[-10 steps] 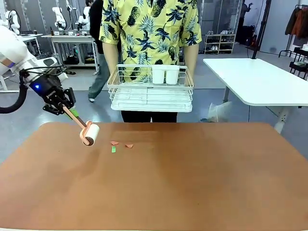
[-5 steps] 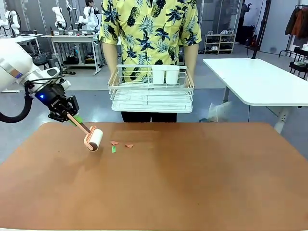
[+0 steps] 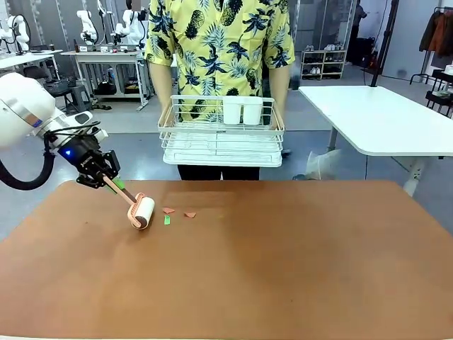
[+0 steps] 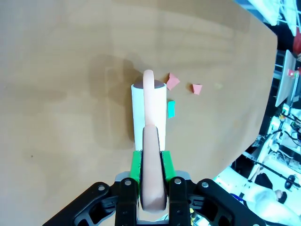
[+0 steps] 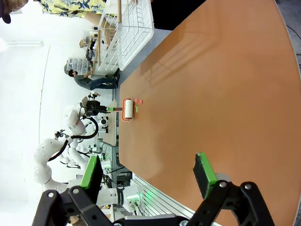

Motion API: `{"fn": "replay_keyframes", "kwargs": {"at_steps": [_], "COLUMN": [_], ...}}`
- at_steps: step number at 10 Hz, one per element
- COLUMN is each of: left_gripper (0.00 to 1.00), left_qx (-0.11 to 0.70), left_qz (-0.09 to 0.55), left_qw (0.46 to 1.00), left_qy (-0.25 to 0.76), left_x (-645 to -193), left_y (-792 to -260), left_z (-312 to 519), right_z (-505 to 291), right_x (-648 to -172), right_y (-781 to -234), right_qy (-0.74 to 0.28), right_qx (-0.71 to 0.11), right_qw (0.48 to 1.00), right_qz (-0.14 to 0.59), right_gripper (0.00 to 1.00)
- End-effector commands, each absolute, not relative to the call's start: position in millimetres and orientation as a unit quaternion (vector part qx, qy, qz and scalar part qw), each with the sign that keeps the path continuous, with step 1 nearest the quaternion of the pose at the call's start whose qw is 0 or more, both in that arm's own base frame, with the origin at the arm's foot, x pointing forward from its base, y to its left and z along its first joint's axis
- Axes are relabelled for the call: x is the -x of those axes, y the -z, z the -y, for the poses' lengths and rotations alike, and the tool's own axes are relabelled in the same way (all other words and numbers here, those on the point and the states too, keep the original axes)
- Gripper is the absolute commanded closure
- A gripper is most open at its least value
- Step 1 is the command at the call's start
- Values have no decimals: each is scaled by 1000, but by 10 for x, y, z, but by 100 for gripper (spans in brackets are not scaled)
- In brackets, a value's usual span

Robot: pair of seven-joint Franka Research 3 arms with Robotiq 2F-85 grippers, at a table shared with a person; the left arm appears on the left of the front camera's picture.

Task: Clean the table.
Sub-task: Clean the table with the Lint Roller when the human lifts the Dish drying rack.

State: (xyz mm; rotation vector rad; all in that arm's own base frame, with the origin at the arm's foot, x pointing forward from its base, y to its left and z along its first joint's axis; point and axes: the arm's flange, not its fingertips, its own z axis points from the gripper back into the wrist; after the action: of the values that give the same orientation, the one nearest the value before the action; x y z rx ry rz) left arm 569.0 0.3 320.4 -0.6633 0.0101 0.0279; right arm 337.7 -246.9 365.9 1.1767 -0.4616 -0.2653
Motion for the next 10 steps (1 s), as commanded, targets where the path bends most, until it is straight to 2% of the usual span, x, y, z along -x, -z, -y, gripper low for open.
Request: {"fn": "replay_keyframes", "kwargs": {"at_steps": [1, 6, 10], "left_gripper": [79, 79, 79], "left_qx": [340, 347, 346], "left_qz": [7, -1, -8], "left_qw": [940, 938, 938], "left_qy": [0, -7, -10], "left_x": [-5693, -5689, -5731], "left_y": [-3178, -3089, -2929], "left_z": [32, 412, 1056], "right_z": [2464, 2464, 2464], "right_x": [-3374, -3374, -3374], "right_y": [-3691, -3691, -3691], "right_qy": [127, 127, 127], "right_qx": [-549, -549, -549], "right_qw": [797, 797, 797], "right_qz": [218, 218, 218], "right_gripper": [0, 0, 0]}}
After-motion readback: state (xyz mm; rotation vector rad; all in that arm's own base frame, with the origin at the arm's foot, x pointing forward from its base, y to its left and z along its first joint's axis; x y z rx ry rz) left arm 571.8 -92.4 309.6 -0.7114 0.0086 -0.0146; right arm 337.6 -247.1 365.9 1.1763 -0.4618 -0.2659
